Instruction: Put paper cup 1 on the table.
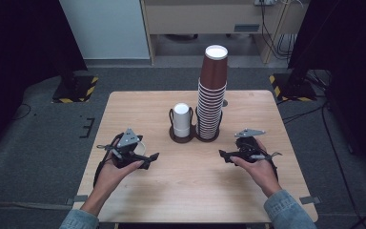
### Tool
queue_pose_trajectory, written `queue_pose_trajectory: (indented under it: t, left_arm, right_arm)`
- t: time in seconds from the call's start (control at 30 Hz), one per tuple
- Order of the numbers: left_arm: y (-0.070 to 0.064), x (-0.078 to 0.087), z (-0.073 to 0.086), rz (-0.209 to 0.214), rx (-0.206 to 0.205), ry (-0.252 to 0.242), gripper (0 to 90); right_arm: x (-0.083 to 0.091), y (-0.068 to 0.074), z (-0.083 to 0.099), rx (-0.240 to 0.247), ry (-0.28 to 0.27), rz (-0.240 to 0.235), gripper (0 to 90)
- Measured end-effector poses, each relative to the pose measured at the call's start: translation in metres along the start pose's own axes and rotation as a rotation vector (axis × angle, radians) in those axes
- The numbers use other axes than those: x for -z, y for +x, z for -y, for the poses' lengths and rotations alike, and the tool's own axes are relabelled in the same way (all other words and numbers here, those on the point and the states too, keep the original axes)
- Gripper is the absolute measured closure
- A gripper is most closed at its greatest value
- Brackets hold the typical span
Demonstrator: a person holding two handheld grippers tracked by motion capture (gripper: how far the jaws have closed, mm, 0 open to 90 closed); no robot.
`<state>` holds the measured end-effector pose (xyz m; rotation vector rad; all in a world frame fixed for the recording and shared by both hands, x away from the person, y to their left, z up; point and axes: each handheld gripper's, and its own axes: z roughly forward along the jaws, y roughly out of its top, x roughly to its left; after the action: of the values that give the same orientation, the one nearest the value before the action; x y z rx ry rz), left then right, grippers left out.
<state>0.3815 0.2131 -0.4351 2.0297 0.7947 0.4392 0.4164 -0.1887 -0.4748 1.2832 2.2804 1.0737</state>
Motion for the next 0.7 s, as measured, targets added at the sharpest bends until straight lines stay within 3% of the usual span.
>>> queue_pose_trajectory:
  t: [0.23, 0.7]
  left_arm:
    - [-0.017, -0.022, -0.005, 0.043, -0.031, 0.034, 4.2]
    - [-0.037, -0.048, 0.0, 0.081, -0.048, 0.088, 4.2]
  right_arm:
    - [0.004, -0.008, 0.0, -0.008, 0.006, 0.004, 9.1]
    - [0.009, -0.017, 0.001, -0.022, 0.005, 0.001, 8.9]
